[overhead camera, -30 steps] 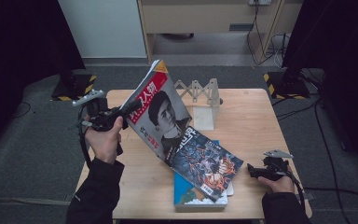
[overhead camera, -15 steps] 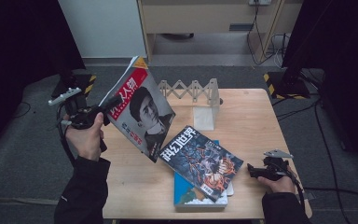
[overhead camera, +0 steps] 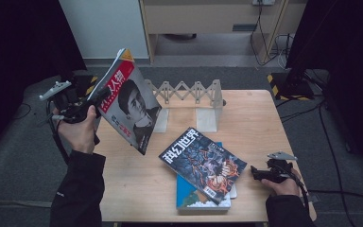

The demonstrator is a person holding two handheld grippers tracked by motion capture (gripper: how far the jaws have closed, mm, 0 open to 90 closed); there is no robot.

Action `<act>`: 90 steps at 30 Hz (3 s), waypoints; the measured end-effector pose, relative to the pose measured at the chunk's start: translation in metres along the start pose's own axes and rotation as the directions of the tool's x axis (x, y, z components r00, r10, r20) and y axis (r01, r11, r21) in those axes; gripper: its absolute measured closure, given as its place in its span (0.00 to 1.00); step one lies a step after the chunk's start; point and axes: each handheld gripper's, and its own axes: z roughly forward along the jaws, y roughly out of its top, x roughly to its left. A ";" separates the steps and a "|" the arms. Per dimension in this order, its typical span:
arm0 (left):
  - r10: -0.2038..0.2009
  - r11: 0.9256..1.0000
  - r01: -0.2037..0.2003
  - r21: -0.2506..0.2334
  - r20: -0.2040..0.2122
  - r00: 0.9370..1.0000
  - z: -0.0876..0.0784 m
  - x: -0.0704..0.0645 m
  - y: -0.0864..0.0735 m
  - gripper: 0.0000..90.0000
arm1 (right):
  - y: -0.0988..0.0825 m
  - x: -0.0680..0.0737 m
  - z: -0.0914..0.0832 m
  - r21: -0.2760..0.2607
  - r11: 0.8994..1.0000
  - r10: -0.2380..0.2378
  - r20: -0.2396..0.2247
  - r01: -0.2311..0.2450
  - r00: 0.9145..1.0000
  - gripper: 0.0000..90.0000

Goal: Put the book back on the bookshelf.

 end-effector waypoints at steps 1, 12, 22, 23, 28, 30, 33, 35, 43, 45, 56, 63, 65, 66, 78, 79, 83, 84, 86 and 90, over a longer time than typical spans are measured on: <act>0.012 1.000 -0.013 -0.006 -0.016 1.000 0.004 0.001 0.002 0.96 | 0.000 0.000 0.000 0.001 1.000 -0.002 -0.001 0.002 1.000 0.00; 0.028 0.999 -0.030 -0.034 -0.054 0.998 0.024 0.004 0.007 0.96 | 0.000 0.000 0.000 0.002 1.000 0.000 -0.001 0.000 1.000 0.00; 0.049 0.998 -0.053 -0.036 -0.099 0.994 0.047 0.006 0.011 0.96 | 0.000 0.000 0.000 -0.001 1.000 0.000 0.001 0.000 1.000 0.00; 0.052 0.998 -0.057 -0.038 -0.105 0.993 0.048 0.006 0.011 0.96 | 0.000 0.000 0.000 -0.001 1.000 -0.002 0.001 0.002 1.000 0.00; 0.058 0.997 -0.063 -0.035 -0.126 0.990 0.059 0.008 0.010 0.96 | 0.000 0.000 0.000 -0.001 1.000 0.001 0.002 -0.001 1.000 0.00; 0.060 0.997 -0.065 -0.033 -0.128 0.990 0.061 0.007 0.010 0.96 | 0.000 0.000 0.000 -0.001 1.000 0.001 0.002 -0.001 1.000 0.00; 0.074 0.997 -0.078 -0.027 -0.136 0.988 0.070 0.006 0.008 0.96 | 0.000 0.000 0.000 0.001 1.000 0.001 0.000 -0.001 1.000 0.00; 0.080 0.996 -0.085 -0.025 -0.144 0.986 0.074 0.005 0.006 0.96 | 0.000 0.000 0.000 0.001 1.000 0.001 0.000 -0.001 1.000 0.00; 0.108 0.994 -0.113 -0.013 -0.182 0.977 0.089 0.005 0.000 0.96 | 0.000 0.000 0.000 0.000 1.000 0.000 0.000 0.000 1.000 0.00; 0.114 0.993 -0.119 -0.014 -0.187 0.976 0.091 0.005 -0.001 0.96 | 0.000 0.000 0.000 0.000 1.000 0.000 0.000 0.000 1.000 0.00; 0.143 0.989 -0.146 0.002 -0.212 0.967 0.107 0.003 -0.022 0.96 | 0.000 0.000 0.000 -0.002 1.000 0.001 0.003 -0.001 1.000 0.00; 0.140 0.990 -0.139 0.017 -0.216 0.966 0.112 0.007 -0.036 0.96 | 0.000 0.000 0.000 -0.002 1.000 0.000 0.003 0.000 1.000 0.00; 0.139 0.990 -0.138 0.016 -0.213 0.967 0.112 0.008 -0.039 0.96 | 0.000 0.000 0.000 -0.002 1.000 0.001 0.004 -0.001 1.000 0.00; 0.139 0.990 -0.138 0.016 -0.213 0.967 0.112 0.008 -0.039 0.96 | 0.000 0.000 0.000 -0.002 1.000 0.001 0.003 -0.001 1.000 0.00; 0.144 0.989 -0.138 0.045 -0.179 0.973 0.105 0.011 -0.050 0.95 | 0.000 0.000 0.000 -0.002 1.000 0.001 0.003 -0.001 1.000 0.00; 0.139 0.990 -0.131 0.061 -0.164 0.977 0.102 0.011 -0.051 0.95 | 0.000 0.000 0.000 -0.001 1.000 0.002 0.003 -0.002 1.000 0.00; 0.142 0.986 -0.127 0.111 -0.147 0.979 0.098 0.009 -0.051 0.94 | 0.000 0.000 0.000 -0.001 1.000 0.002 0.003 -0.002 1.000 0.00; 0.143 0.983 -0.124 0.134 -0.143 0.979 0.097 0.009 -0.051 0.93 | 0.000 0.000 0.000 -0.001 1.000 0.002 0.003 -0.002 1.000 0.00; 0.135 0.981 -0.113 0.157 -0.132 0.982 0.097 0.008 -0.050 0.92 | 0.000 0.000 0.000 -0.001 1.000 0.002 0.003 -0.002 1.000 0.00; 0.139 0.974 -0.110 0.199 -0.140 0.980 0.101 0.006 -0.042 0.90 | 0.000 0.000 0.000 -0.002 1.000 0.003 0.004 -0.003 1.000 0.00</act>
